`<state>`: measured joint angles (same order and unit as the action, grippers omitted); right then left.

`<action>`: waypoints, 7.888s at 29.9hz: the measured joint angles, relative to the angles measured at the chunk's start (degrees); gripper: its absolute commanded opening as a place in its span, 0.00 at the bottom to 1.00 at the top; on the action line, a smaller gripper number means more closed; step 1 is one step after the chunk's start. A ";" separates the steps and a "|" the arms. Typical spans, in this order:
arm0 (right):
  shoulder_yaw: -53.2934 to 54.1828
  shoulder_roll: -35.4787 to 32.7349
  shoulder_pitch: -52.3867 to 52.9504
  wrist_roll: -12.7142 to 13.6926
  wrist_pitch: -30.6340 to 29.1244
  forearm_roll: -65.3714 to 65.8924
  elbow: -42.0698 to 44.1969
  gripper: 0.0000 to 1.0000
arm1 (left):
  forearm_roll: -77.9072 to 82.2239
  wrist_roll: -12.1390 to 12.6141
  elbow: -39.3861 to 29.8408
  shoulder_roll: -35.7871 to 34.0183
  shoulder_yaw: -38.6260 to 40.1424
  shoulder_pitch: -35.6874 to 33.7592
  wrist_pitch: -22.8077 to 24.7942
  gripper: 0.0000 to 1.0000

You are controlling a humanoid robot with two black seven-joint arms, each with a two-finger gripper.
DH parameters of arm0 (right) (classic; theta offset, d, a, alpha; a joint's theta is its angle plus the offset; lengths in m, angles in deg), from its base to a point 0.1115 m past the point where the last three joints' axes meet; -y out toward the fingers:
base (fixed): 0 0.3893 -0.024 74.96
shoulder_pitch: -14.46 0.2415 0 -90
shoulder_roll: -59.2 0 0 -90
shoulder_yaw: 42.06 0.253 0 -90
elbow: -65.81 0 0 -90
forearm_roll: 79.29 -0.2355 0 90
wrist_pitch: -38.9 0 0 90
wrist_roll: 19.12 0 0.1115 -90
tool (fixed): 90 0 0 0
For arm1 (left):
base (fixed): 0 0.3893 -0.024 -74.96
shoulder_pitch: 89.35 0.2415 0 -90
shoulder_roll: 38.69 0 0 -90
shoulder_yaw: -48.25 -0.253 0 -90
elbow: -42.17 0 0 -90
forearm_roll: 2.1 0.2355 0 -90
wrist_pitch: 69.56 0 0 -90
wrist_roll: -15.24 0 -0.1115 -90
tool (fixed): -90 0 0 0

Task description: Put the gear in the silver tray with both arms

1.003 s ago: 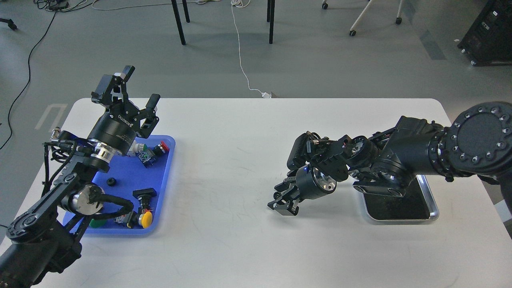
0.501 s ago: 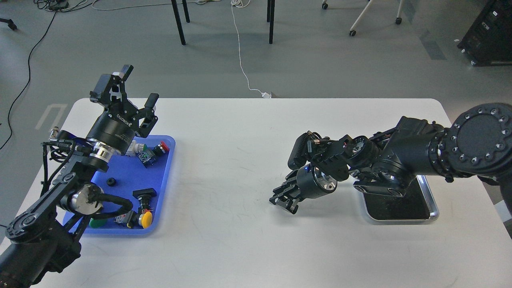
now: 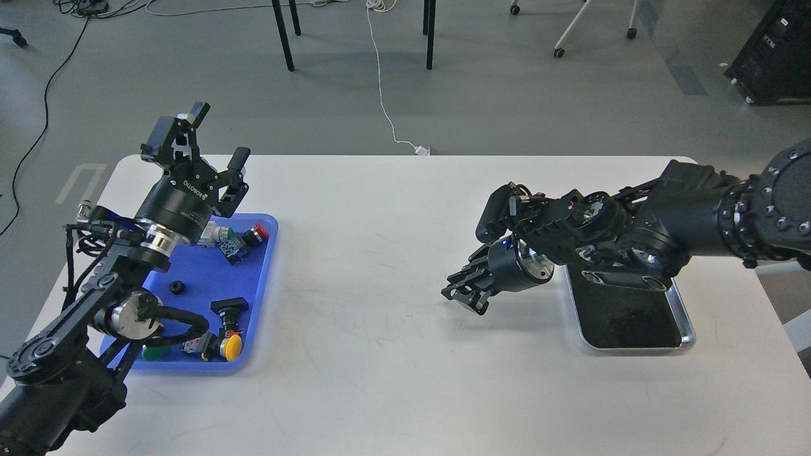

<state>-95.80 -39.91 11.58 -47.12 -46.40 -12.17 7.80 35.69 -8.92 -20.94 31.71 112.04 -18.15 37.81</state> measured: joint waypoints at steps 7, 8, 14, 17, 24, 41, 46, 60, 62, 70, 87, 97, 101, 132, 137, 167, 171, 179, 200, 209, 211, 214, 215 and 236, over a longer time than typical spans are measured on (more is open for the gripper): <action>2.32 -13.48 1.41 0.01 0.08 1.25 -0.63 0.14 | 0.08 0.00 -0.32 -0.08 -0.08 0.00 0.04 0.98; 2.31 -15.13 1.39 0.01 0.02 1.61 -0.42 0.14 | 0.09 0.00 -0.33 -0.05 -0.11 0.00 0.04 0.98; 1.73 -20.84 -1.77 0.01 -0.22 2.51 2.94 0.16 | 0.24 0.00 -0.36 0.14 -0.30 0.00 0.20 0.98; 1.43 -21.29 -5.00 0.02 -0.22 2.58 6.09 0.16 | 0.28 0.00 -0.36 0.28 -0.38 0.00 0.35 0.98; 1.62 -20.67 -12.76 0.00 0.05 2.43 12.58 0.16 | 0.37 0.07 -0.43 0.44 -0.48 0.00 0.39 0.98; 2.33 -17.09 -16.72 0.01 0.25 2.05 19.55 0.28 | 0.36 0.08 -0.93 0.29 -0.51 0.00 0.39 0.98; 2.33 -17.04 -16.65 0.01 0.24 2.05 18.83 0.29 | 0.36 0.08 -0.97 0.29 -0.51 0.00 0.50 0.98; 6.67 -21.17 -12.34 0.01 1.04 1.21 11.33 0.98 | 0.36 -0.06 -0.97 0.26 -0.54 0.00 0.57 0.98; 10.93 -23.22 -11.25 0.02 1.00 -0.07 8.66 0.98 | 0.35 -0.11 -0.98 0.10 -0.62 0.00 0.57 0.98; 34.99 -27.81 -19.14 0.02 1.05 -18.00 0.83 0.98 | 2.28 -1.64 -1.41 -0.99 -1.18 0.38 0.18 0.98; 78.91 -14.50 -49.85 0.01 -8.61 -52.40 2.36 0.99 | 62.28 -3.87 -10.98 -19.55 -9.24 3.19 -2.88 0.98; 78.13 -14.35 -49.53 0.00 -9.18 -53.01 2.85 0.99 | 87.07 -3.86 -4.48 -32.17 -21.03 -3.83 -3.94 0.91; 78.09 -14.44 -49.53 0.00 -9.18 -52.98 2.83 0.99 | 87.22 -3.84 -1.05 -32.06 -27.32 -8.27 -3.84 0.82; 78.18 -15.24 -49.72 0.02 -9.18 -52.97 2.43 0.99 | 87.19 -3.86 10.52 -26.73 -36.05 -12.66 -1.63 0.18; 78.23 -15.23 -49.82 0.02 -9.18 -52.97 2.45 0.99 | 87.20 -3.85 10.82 -26.66 -36.10 -13.22 -1.68 0.12; 68.58 -13.27 -21.78 -0.01 -11.32 -64.22 1.71 0.99 | 87.13 -3.84 -7.36 -10.48 -45.33 -33.22 10.30 0.14; 66.36 -11.54 -20.23 -0.01 -10.79 -64.68 1.98 0.99 | 87.22 -3.83 -2.66 -3.82 -50.47 -36.32 10.40 0.14; 64.27 -11.05 -20.94 0.00 -10.67 -64.58 2.44 0.99 | 87.22 -3.83 6.43 9.52 -55.83 -39.81 10.44 0.14; 63.36 -12.05 -22.28 0.02 -10.57 -64.49 2.51 0.99 | 87.22 -3.83 13.45 19.61 -62.46 -42.25 10.50 0.19; 62.79 -12.15 -22.35 0.02 -10.57 -64.48 2.46 0.99 | 87.21 -3.83 14.11 19.60 -62.43 -42.10 10.43 0.72; 62.79 -12.21 -22.35 0.02 -10.58 -64.48 2.45 0.99 | 87.21 -3.83 14.14 19.61 -62.40 -42.10 10.33 0.78; 62.79 -12.65 -22.35 0.01 -10.58 -64.48 2.42 0.99 | 87.21 -3.83 14.07 19.60 -62.30 -42.12 9.96 0.84; 62.79 -12.97 -22.35 0.02 -10.58 -64.48 2.39 0.99 | 87.21 -3.83 13.92 19.60 -62.18 -42.12 9.87 0.86; 62.62 -28.35 -34.44 0.00 -12.37 -42.44 -8.03 0.99 | 24.00 -3.82 5.21 -4.09 -38.65 -21.38 -1.95 0.98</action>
<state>-33.19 -68.27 -22.85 -47.13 -58.77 -54.61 -0.22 59.69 -12.74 -15.74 27.61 73.38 -39.53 35.86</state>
